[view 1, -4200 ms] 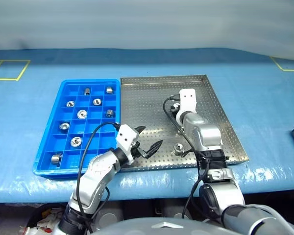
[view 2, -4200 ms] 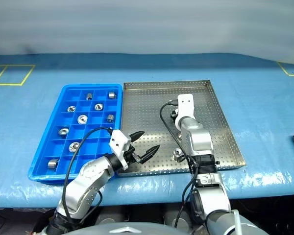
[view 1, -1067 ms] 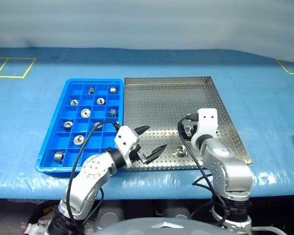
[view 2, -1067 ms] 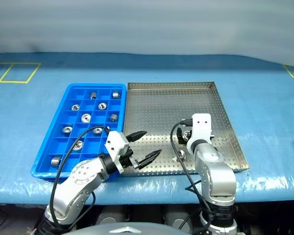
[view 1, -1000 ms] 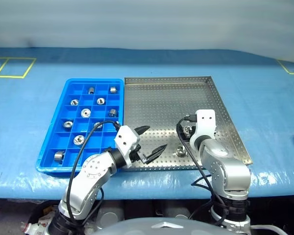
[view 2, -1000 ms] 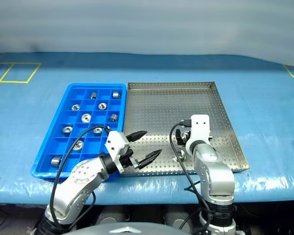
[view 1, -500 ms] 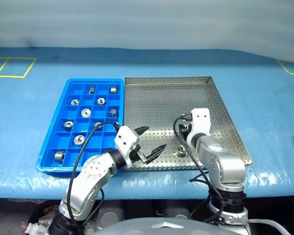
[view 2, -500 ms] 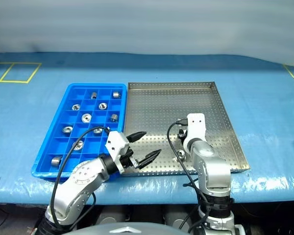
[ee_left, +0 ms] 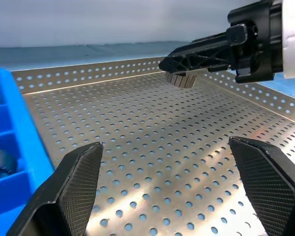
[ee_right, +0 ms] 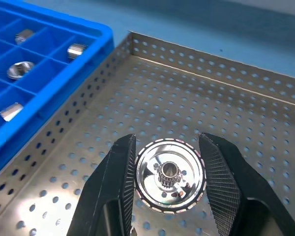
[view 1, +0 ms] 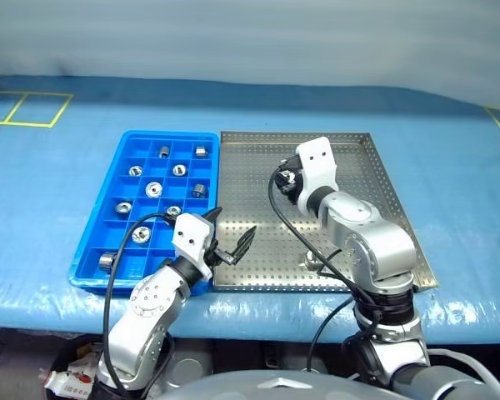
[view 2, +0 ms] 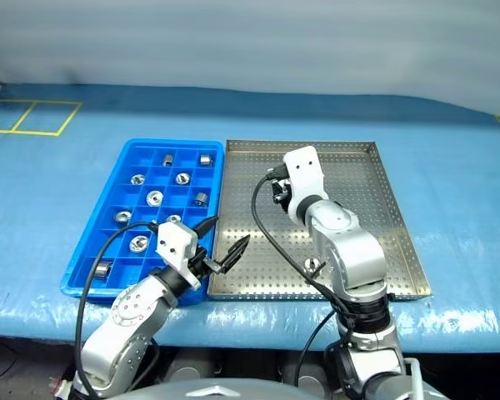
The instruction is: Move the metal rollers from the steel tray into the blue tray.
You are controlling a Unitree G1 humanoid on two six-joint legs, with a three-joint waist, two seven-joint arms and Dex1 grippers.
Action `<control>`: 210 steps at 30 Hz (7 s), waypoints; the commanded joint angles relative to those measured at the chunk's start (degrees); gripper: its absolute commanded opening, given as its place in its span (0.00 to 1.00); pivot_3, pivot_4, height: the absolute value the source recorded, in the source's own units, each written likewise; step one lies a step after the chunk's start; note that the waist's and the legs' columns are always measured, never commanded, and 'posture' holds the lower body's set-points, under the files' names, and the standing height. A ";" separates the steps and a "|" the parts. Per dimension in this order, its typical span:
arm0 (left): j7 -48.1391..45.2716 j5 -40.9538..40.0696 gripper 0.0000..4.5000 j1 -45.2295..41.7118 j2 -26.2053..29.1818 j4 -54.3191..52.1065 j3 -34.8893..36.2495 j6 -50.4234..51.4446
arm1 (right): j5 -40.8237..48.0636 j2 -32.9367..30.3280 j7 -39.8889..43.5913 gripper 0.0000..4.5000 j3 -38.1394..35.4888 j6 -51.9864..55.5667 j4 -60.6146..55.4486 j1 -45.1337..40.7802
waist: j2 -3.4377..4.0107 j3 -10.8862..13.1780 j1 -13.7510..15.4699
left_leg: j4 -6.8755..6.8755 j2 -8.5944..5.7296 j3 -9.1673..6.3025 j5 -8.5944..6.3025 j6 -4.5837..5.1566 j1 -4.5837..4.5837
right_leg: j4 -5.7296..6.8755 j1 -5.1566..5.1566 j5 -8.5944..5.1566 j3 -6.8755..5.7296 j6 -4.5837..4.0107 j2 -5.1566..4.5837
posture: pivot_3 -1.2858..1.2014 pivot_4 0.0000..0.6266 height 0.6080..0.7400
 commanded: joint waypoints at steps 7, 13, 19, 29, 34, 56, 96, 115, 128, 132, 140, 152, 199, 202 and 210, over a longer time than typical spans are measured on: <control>5.11 2.19 1.00 8.29 -0.60 -8.07 3.56 -2.67 | 3.41 0.55 6.71 0.36 7.26 -5.24 4.07 -3.75 | -0.01 0.01 3.59 | 0.01 0.01 -0.08 0.00 0.00 -0.03 | -0.02 0.00 -0.02 -0.10 -0.02 0.00 | 0.71 0.24 1.00; 5.15 3.55 1.00 12.39 1.53 -10.60 4.49 -3.44 | 4.83 0.73 9.45 0.36 9.15 -6.33 5.79 -4.07 | 0.01 0.03 6.48 | 0.00 0.01 -0.10 0.00 0.00 -0.09 | -0.10 -0.02 -0.04 -0.18 -0.03 -0.02 | 0.73 0.24 1.00; 4.12 2.92 1.00 14.30 1.62 -10.95 4.91 -5.21 | 5.66 0.41 10.77 0.36 10.70 -6.05 5.75 -2.98 | 0.03 0.04 9.34 | -0.01 0.03 -0.10 -0.01 -0.01 -0.13 | -0.13 -0.06 -0.06 -0.23 -0.05 -0.01 | 0.73 0.24 1.00; 0.78 1.40 1.00 16.83 2.20 -8.85 6.19 -9.41 | 8.51 0.69 11.77 0.36 13.00 -4.04 3.02 0.91 | 0.04 0.05 13.72 | -0.05 0.05 -0.08 -0.02 -0.03 -0.26 | -0.24 -0.17 -0.08 -0.29 -0.08 -0.02 | 0.73 0.24 1.00; -0.83 0.40 1.00 17.43 2.63 -6.92 7.01 -11.23 | 8.74 -0.59 11.52 0.36 13.08 -3.52 1.99 2.31 | 0.05 0.05 15.49 | -0.04 0.05 -0.06 -0.03 -0.03 -0.29 | -0.27 -0.19 -0.24 -0.31 -0.33 -0.04 | 0.72 0.24 1.00; -9.24 -1.97 1.00 12.58 4.89 1.00 6.34 -13.23 | 10.11 -4.83 8.15 1.00 7.32 0.70 -5.92 5.21 | 0.05 0.05 15.21 | 0.00 0.07 -0.07 -0.04 -0.06 -0.36 | -0.31 -0.21 -0.25 -0.37 -0.34 -0.02 | 0.66 0.24 1.00; -24.64 -5.91 1.00 1.91 15.47 4.75 2.17 -10.49 | 9.69 -2.40 -1.98 1.00 -7.22 23.83 -26.66 24.56 | 0.31 0.08 -1.89 | 0.02 0.01 -0.13 0.03 0.05 -0.05 | -0.06 0.03 -0.26 -0.15 -0.38 -0.07 | 0.60 0.24 1.00; -26.56 -6.34 1.00 4.29 15.08 3.36 2.31 -14.57 | 7.86 -5.74 -2.49 0.79 -6.66 23.15 -23.70 28.89 | 0.27 0.08 -2.15 | -0.06 0.01 -0.10 0.02 0.06 -0.02 | -0.17 0.01 -0.24 0.01 -0.33 -0.08 | 0.59 0.24 1.00; -22.02 -4.67 1.00 6.78 12.84 2.40 3.06 -17.80 | 9.02 -7.73 -0.66 0.38 -6.08 21.83 -23.91 21.22 | 0.25 0.11 -1.82 | -0.03 0.01 -0.11 0.02 0.07 -0.04 | -0.16 -0.01 -0.24 -0.02 -0.33 -0.07 | 0.61 0.24 1.00; -18.07 -3.54 1.00 8.37 10.56 2.12 4.33 -19.41 | 9.08 -7.20 0.03 0.38 -5.93 18.10 -22.20 16.16 | 0.24 0.12 -1.30 | -0.03 0.02 -0.12 0.02 0.07 -0.04 | -0.15 0.01 -0.24 -0.06 -0.32 -0.05 | 0.63 0.24 1.00; -8.17 0.26 1.00 10.27 4.87 2.91 8.37 -22.57 | 8.44 -5.49 1.63 0.38 -1.06 4.71 -10.75 6.24 | 0.21 0.16 1.34 | -0.05 0.01 -0.10 0.02 0.07 -0.06 | -0.16 0.01 -0.22 -0.13 -0.30 -0.04 | 0.70 0.24 1.00; 8.00 9.39 1.00 14.43 -3.12 -11.78 4.45 -10.47 | 7.86 -2.38 11.12 0.38 10.05 -18.64 4.31 2.31 | 0.14 0.20 9.54 | -0.10 0.01 -0.14 0.00 0.09 -0.16 | -0.30 -0.01 -0.01 -0.21 0.05 0.01 | 0.76 0.24 1.00; 4.77 5.34 1.00 9.00 0.06 -13.23 3.02 -3.00 | 8.48 -7.21 13.49 0.97 7.23 -17.47 4.47 10.56 | -0.03 0.01 27.81 | 0.33 0.04 0.00 -0.07 -0.07 -0.97 | -0.05 -0.83 0.00 -0.42 0.07 -0.02 | 0.71 0.24 1.00; 4.21 5.38 1.00 8.70 0.44 -12.96 3.02 -3.37 | 9.43 -7.90 14.16 1.00 6.64 -17.21 2.25 10.98 | -0.03 0.01 27.61 | 0.33 0.05 -0.01 -0.07 -0.07 -0.98 | -0.05 -0.84 0.00 -0.41 0.07 -0.02 | 0.71 0.24 1.00; 2.74 5.09 1.00 6.92 1.61 -12.02 3.56 -3.12 | 12.97 -10.05 15.22 1.00 3.66 -16.51 -6.13 14.00 | -0.04 -0.01 26.35 | 0.39 0.04 -0.03 -0.07 -0.07 -0.98 | -0.01 -0.80 0.00 -0.41 0.07 -0.02 | 0.68 0.24 1.00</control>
